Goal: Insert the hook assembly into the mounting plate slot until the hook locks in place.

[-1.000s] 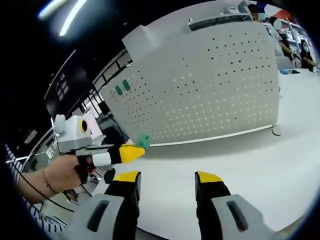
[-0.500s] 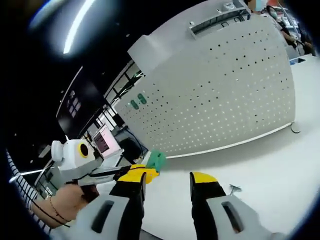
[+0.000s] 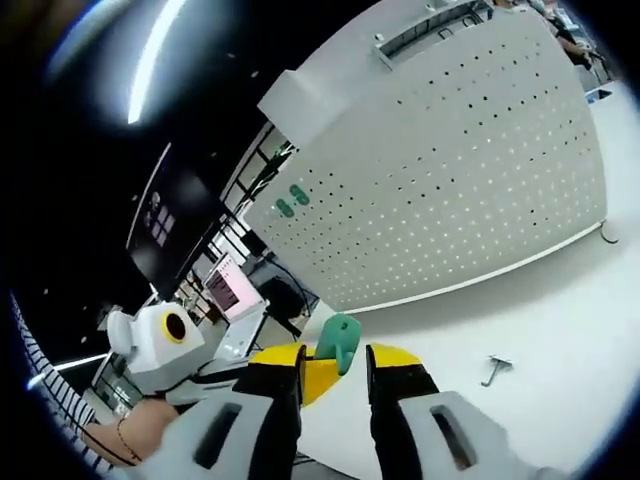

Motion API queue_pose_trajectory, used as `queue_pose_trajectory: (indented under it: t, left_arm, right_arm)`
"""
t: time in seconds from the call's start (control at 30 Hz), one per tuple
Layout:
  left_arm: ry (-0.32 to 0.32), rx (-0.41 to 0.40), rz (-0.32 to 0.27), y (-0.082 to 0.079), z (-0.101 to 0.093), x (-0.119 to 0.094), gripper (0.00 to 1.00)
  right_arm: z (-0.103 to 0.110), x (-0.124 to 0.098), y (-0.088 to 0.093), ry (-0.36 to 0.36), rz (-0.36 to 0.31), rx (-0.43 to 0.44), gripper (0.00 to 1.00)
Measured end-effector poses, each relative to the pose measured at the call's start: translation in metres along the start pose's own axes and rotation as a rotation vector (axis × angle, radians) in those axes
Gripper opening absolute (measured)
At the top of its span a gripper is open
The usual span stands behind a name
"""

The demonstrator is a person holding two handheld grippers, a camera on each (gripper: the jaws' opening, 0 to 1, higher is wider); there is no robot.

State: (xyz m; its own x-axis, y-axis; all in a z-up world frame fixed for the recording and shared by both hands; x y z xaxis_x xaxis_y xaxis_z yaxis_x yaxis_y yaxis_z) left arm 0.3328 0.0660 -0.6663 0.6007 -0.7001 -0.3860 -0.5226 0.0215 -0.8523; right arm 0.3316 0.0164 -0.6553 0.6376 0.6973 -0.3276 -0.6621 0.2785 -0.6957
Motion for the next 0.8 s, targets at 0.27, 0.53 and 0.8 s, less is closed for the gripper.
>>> queue_pose_trajectory:
  t: [0.27, 0.53, 0.8]
  left_arm:
    - [-0.002, 0.002, -0.035, -0.0028, -0.001, -0.0039, 0.01]
    - [-0.002, 0.005, -0.052, -0.0028, -0.003, -0.0069, 0.01]
    - [-0.008, 0.016, -0.066, -0.0027, -0.0029, -0.0087, 0.01]
  right_arm:
    - [0.0039, -0.0007, -0.0019, -0.035, -0.009, 0.036, 0.1]
    - [0.0059, -0.0007, 0.0001, -0.053, -0.002, 0.064, 0.04]
    - [0.0062, 0.0005, 0.0009, -0.063, 0.003, 0.088, 0.01]
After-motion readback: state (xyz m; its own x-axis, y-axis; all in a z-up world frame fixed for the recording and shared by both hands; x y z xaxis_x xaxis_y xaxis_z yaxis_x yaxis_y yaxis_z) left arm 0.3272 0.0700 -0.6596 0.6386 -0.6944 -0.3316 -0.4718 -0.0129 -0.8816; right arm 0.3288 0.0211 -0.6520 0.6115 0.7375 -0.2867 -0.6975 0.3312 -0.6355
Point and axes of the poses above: the point that each gripper's makers call its tool centre point, and the gripper's own axes: x roughly forward along the fingers, z roughly to its left, y roughly out of its underside, the point moved 3 cm from there along -x, roughly backward along the fingers, and after that the axes turned 5 degrees about z, right-handed, at the moved point
